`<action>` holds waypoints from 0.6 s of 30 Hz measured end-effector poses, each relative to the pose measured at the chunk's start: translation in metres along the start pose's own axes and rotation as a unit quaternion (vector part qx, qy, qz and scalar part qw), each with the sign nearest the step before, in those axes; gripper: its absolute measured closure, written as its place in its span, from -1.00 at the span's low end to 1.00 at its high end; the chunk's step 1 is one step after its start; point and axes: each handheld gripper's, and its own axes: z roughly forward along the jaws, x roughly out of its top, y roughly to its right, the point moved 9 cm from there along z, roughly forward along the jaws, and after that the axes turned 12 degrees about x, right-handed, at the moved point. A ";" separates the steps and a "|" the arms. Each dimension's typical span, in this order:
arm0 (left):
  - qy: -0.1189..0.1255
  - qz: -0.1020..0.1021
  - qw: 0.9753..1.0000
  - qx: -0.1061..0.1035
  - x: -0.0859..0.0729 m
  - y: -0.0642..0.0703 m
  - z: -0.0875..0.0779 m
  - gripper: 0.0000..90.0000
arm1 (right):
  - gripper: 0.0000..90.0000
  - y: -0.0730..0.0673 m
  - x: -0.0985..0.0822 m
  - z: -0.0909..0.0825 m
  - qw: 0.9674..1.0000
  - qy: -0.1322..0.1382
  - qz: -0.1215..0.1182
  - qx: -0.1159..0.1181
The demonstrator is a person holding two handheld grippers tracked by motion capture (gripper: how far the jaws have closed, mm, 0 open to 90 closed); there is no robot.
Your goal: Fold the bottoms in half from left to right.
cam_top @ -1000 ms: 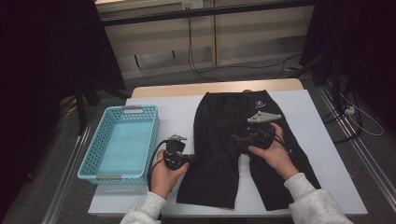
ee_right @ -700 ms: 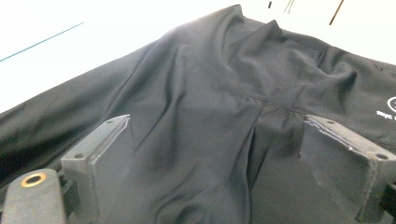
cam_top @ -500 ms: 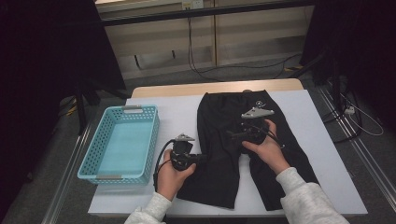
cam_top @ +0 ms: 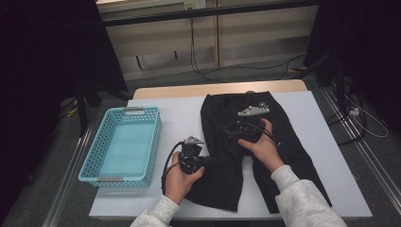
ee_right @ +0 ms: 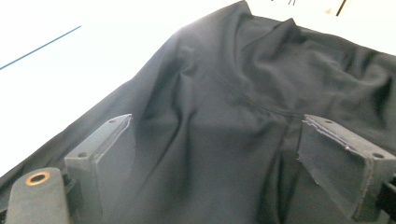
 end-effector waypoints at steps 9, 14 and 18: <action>0.008 -0.006 1.000 -0.002 0.002 -0.001 0.002 0.97 | -0.64 -0.010 0.004 0.029 1.000 -0.008 0.010 0.024; 0.006 -0.003 1.000 0.000 0.001 -0.003 0.002 0.97 | -0.54 -0.021 0.005 0.045 0.999 -0.025 -0.005 0.038; 0.005 -0.004 1.000 0.001 0.000 -0.004 0.003 0.97 | -0.50 -0.028 0.002 0.057 0.998 -0.025 0.012 0.056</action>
